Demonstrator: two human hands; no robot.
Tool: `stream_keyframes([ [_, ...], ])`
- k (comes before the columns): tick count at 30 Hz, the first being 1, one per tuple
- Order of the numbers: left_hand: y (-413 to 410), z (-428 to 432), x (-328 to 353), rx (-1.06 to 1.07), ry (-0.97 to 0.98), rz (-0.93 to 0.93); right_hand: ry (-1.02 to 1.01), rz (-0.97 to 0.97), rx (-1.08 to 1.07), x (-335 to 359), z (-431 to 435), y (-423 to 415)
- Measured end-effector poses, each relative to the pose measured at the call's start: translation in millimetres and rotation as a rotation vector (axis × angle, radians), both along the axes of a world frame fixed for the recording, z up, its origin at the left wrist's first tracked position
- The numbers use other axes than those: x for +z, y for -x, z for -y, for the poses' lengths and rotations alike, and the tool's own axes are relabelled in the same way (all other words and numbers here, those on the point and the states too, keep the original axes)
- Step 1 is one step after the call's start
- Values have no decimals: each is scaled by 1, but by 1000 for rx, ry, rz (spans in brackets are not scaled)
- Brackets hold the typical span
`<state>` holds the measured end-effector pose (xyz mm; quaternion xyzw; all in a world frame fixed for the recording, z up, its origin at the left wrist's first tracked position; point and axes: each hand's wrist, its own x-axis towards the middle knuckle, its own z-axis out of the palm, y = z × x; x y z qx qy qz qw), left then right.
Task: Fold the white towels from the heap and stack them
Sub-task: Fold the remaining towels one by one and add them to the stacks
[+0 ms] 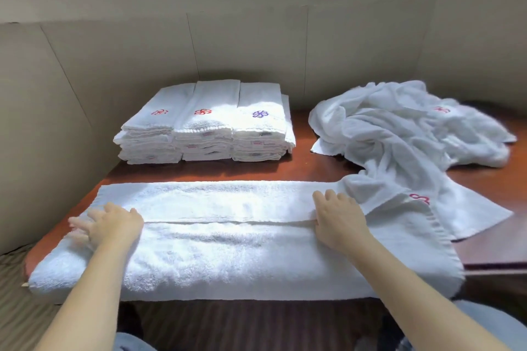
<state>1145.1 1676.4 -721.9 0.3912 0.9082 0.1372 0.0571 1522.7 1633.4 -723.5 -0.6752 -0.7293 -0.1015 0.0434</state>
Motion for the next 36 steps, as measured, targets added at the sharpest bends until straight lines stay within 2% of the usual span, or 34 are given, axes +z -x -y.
stream_keyframes([
  [6,-65,-17,12,-463,-91,-109,-48,-4,-170,6,-8,-40],
  [9,-116,-27,11,-628,-119,-127,-281,-59,-225,16,-12,-59],
  [11,-147,-32,9,-733,-127,-90,-299,-171,-306,21,-17,-79],
  [14,-185,-39,6,-860,-121,8,-51,-438,-348,23,-20,-109],
  [16,-207,-43,4,-919,-114,78,-33,-631,-330,23,-19,-120],
  [19,-232,-48,-5,-984,-83,103,-259,-747,-341,29,-21,-125],
  [22,-248,-46,-18,-1019,-93,23,-639,-602,-338,42,-22,-127],
  [24,-253,-45,-22,-1026,-141,-28,-737,-532,-292,46,-22,-125],
  [29,-251,-47,-23,-1043,-122,-47,-659,-656,-372,50,-27,-120],
  [31,-250,-47,-24,-1048,-85,-46,-564,-801,-321,52,-26,-125],
  [34,-248,-47,-21,-1064,-39,-34,-387,-1119,-218,54,-15,-138],
  [36,-247,-46,-20,-1078,-17,-31,-284,-1177,-183,52,-4,-144],
])
